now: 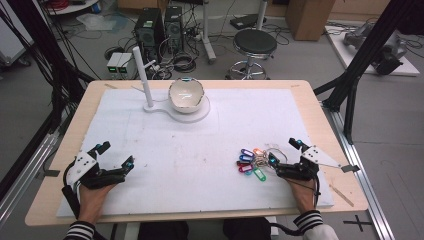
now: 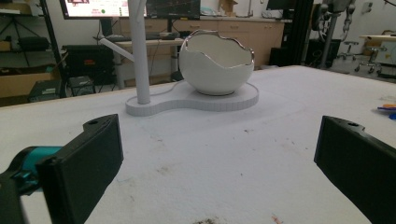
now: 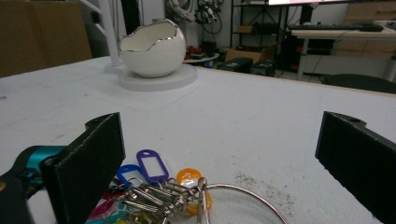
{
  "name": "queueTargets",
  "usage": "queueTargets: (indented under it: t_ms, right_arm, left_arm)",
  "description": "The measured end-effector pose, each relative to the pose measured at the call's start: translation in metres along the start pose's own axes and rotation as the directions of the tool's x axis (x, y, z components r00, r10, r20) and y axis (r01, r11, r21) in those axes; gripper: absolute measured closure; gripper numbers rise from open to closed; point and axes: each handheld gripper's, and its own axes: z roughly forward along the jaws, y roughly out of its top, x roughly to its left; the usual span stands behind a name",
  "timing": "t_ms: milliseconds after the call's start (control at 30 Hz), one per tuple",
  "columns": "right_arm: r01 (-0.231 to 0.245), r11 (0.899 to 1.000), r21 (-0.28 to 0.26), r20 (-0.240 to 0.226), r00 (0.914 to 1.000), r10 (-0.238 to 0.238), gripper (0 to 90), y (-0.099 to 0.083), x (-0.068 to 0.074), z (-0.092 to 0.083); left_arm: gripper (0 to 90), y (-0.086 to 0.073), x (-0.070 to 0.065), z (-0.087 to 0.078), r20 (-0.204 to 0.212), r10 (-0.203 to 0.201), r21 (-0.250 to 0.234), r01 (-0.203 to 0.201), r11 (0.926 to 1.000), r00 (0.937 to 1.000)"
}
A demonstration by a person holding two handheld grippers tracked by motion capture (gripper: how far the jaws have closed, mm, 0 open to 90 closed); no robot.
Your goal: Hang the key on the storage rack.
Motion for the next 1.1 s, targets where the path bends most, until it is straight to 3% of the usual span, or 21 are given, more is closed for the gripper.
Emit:
queueTargets:
  t_ms: [67, 233, 333, 467, 533, 767, 867, 967, 1000, 1033, 1067, 1100]
  right_arm:
    - [0.016, 1.0, 0.018, 0.012, 0.9998, -0.017, 1.0, 0.001, 0.0, 0.002]
    - [-0.005, 0.998, 0.065, -0.001, 1.0, 0.005, 1.0, 0.004, -0.002, 0.003]
    - [0.004, 0.999, 0.053, 0.003, 1.0, -0.004, 1.0, 0.011, -0.006, -0.001]
    - [0.033, 0.997, 0.074, -0.036, 0.9989, -0.03, 1.0, 0.029, -0.01, -0.005]
    - [0.035, 0.992, 0.12, -0.081, 0.9964, -0.025, 1.0, 0.038, -0.011, -0.004]
    - [0.085, 0.978, 0.191, -0.124, 0.9903, -0.062, 1.0, 0.052, -0.012, -0.002]
    - [0.109, 0.967, 0.232, -0.149, 0.9859, -0.075, 1.0, 0.06, -0.014, -0.001]
    - [0.145, 0.948, 0.283, -0.189, 0.9775, -0.093, 1.0, 0.067, -0.016, -0.002]
    - [0.178, 0.931, 0.318, -0.223, 0.9688, -0.109, 1.0, 0.071, -0.017, -0.002]
    - [0.178, 0.931, 0.318, -0.223, 0.9688, -0.109, 1.0, 0.071, -0.017, -0.002]
    - [0.216, 0.908, 0.359, -0.258, 0.958, -0.125, 1.0, 0.074, -0.018, -0.001]
    - [0.216, 0.908, 0.359, -0.258, 0.958, -0.125, 1.0, 0.074, -0.018, -0.001]
  left_arm:
    - [1.7, 0.0, 0.0, 0.0, 0.0, 0.0, 0.0, 0.0, 1.0, 1.0]
    - [1.7, 0.0, 0.0, 0.0, 0.0, 0.005, 0.001, -0.005, 1.0, 1.0]
    - [1.7, 0.0, 0.0, 0.0, 0.0, 0.005, 0.0, -0.005, 1.0, 1.0]
    - [1.7, 0.0, 0.0, 0.0, 0.0, 0.005, -0.001, -0.005, 1.0, 1.0]
    - [1.7, 0.0, 0.0, 0.0, -0.001, 0.006, -0.001, -0.006, 1.0, 1.0]
    - [1.7, 0.0, -0.001, 0.0, 0.0, 0.006, -0.001, -0.006, 1.0, 1.0]
    - [1.7, 0.0, -0.001, 0.0, 0.0, 0.006, -0.001, -0.006, 1.0, 1.0]
    - [1.7, 0.0, 0.0, 0.0, 0.002, 0.007, -0.001, -0.007, 1.0, 1.0]
    - [1.7, 0.0, 0.0, 0.0, 0.002, 0.007, -0.002, -0.007, 1.0, 1.0]
    - [1.7, 0.0, 0.0, 0.0, 0.002, 0.008, -0.001, -0.008, 1.0, 1.0]
    - [1.7, 0.0, 0.0, 0.0, 0.004, 0.005, 0.0, -0.005, 1.0, 1.0]
    - [1.7, 0.0, 0.0, 0.0, 0.003, 0.006, -0.001, -0.006, 1.0, 1.0]
